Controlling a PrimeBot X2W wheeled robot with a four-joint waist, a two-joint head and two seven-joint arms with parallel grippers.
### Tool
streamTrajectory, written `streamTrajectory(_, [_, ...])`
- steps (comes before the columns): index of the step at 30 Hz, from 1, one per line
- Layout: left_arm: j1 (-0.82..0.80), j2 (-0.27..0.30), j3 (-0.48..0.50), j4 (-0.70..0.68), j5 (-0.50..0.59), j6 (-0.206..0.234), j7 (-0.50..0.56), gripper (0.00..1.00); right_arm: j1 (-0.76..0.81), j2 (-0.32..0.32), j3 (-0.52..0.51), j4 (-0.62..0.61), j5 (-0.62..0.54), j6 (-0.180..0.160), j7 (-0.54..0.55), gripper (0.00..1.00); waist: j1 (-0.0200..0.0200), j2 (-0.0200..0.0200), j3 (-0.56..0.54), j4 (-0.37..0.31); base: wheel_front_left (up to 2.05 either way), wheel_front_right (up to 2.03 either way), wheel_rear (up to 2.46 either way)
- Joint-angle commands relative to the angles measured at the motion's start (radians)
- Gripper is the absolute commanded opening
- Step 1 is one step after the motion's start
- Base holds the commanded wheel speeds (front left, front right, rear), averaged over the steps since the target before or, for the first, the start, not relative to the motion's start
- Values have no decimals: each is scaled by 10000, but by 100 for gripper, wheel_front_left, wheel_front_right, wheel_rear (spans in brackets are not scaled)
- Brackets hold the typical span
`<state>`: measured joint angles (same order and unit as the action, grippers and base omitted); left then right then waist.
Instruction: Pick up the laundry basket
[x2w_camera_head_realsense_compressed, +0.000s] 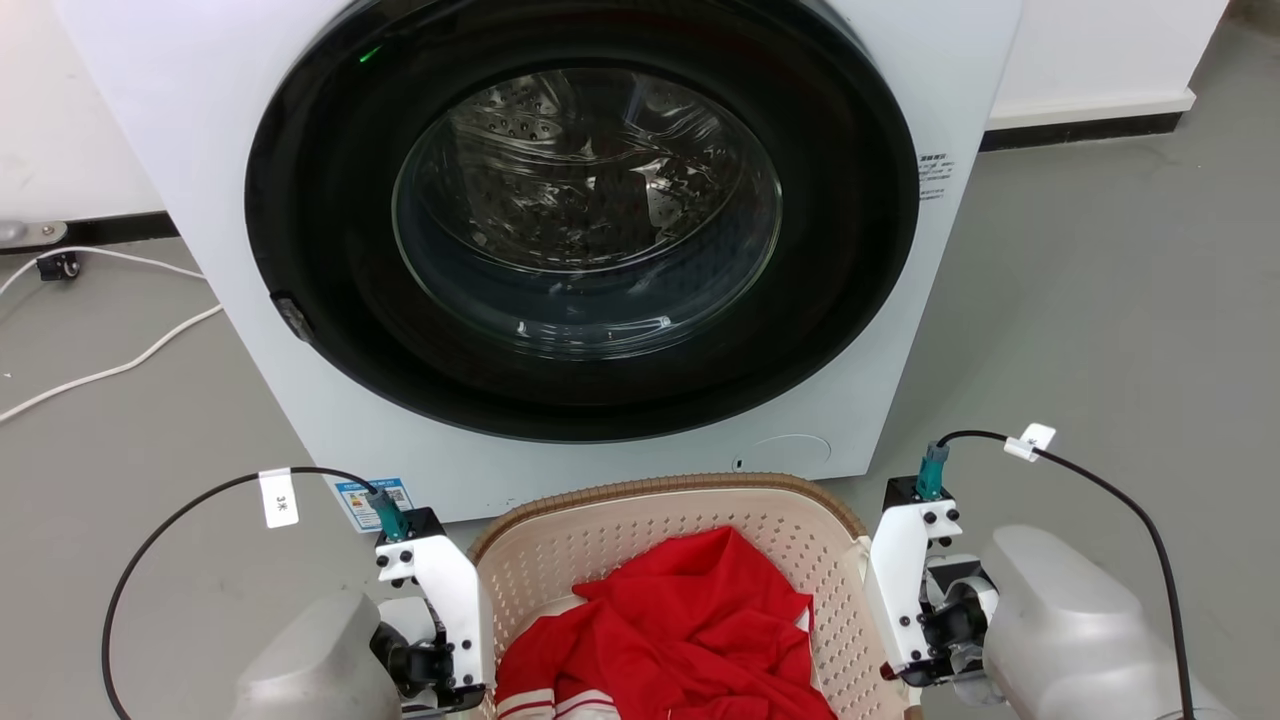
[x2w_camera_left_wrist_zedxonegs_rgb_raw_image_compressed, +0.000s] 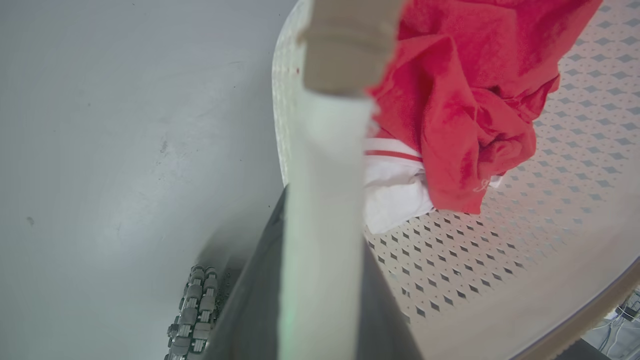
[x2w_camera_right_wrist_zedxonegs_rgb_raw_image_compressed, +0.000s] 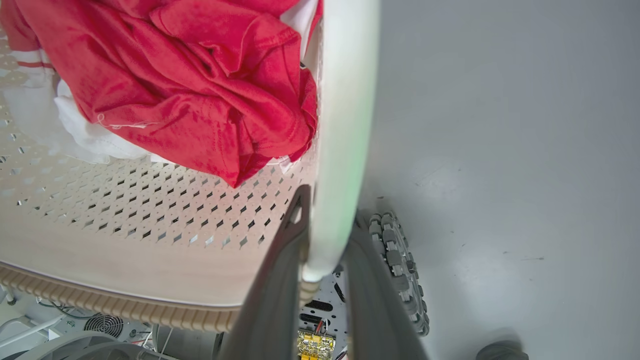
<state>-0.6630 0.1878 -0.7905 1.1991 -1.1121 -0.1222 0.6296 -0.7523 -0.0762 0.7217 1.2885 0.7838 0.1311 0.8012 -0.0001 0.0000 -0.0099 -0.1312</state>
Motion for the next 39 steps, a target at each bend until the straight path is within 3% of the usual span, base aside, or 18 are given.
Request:
streamTrajectory(1, [9,-85,15,-104,-122,-148,-53,0,224,43,-12,3,-52,-7,1,0,1,0,-3,-10,0,0,0])
streamTrajectory(39, [-49,-170,-269,43,-618,-149,-375,0,189,173,-508,3,-497,-7,-57,0,1,0,106,-22,0,0,0])
